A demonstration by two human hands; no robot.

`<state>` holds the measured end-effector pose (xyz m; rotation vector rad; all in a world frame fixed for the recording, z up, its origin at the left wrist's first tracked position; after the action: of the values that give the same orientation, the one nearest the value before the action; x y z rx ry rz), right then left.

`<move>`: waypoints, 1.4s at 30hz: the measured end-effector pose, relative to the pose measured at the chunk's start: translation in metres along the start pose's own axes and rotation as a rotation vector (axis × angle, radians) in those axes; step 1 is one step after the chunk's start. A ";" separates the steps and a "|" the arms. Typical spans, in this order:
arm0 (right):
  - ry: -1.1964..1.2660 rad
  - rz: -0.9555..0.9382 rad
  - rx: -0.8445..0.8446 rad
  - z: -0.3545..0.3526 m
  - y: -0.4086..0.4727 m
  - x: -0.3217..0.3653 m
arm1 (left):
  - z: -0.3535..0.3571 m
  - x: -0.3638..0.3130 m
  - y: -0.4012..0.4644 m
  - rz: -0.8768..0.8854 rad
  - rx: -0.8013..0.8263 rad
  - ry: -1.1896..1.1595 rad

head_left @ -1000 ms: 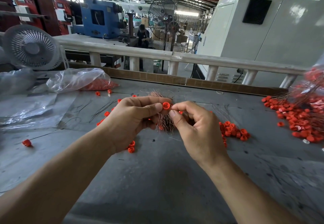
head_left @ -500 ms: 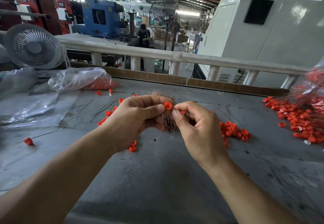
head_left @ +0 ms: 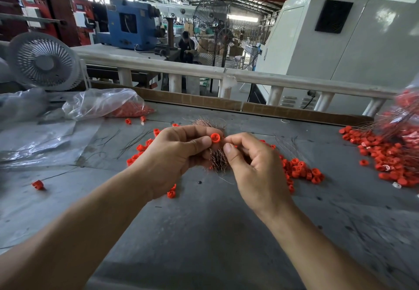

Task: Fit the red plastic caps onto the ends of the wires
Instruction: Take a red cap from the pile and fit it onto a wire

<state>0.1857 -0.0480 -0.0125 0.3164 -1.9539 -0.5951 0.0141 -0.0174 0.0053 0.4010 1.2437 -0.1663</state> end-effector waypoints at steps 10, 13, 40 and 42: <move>0.017 0.056 0.033 0.001 -0.002 0.000 | 0.000 0.000 -0.001 0.018 -0.038 0.006; 0.011 0.072 0.028 0.002 -0.001 -0.001 | 0.000 -0.001 -0.001 0.017 -0.043 0.009; -0.019 0.188 0.033 0.002 0.000 -0.003 | 0.006 -0.005 -0.004 -0.031 0.045 -0.131; -0.048 0.191 0.001 0.002 0.001 -0.002 | 0.007 -0.005 -0.004 -0.031 0.031 -0.113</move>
<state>0.1850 -0.0459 -0.0141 0.1150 -2.0034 -0.4810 0.0171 -0.0239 0.0108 0.3942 1.1380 -0.2319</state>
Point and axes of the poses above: each hand's wrist, its own y-axis towards the middle knuckle, its own z-axis out of the palm, x = y × z, the point moved 1 cm from there along y, towards the middle knuckle, and after that the axes turned 4 degrees about z, right-handed, at the moved point
